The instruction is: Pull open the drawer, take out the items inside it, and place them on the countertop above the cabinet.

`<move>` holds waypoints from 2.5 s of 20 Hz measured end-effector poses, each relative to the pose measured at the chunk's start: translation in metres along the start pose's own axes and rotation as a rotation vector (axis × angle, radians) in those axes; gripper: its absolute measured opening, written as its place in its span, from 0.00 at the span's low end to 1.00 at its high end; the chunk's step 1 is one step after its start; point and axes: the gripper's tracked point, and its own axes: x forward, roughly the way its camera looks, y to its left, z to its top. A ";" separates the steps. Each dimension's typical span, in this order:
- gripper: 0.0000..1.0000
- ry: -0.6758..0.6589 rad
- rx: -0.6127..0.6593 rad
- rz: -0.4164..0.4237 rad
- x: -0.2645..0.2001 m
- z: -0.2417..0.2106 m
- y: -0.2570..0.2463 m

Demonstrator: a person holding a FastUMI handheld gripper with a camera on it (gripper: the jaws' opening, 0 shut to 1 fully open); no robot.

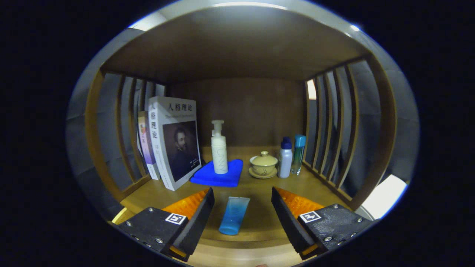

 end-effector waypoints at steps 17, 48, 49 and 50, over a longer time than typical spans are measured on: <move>0.95 -0.095 0.006 0.044 -0.140 -0.036 0.014; 0.94 0.109 -0.029 0.059 -0.236 -0.178 0.027; 0.93 0.115 -0.043 0.063 -0.235 -0.182 0.030; 0.93 0.122 -0.055 0.061 -0.235 -0.186 0.030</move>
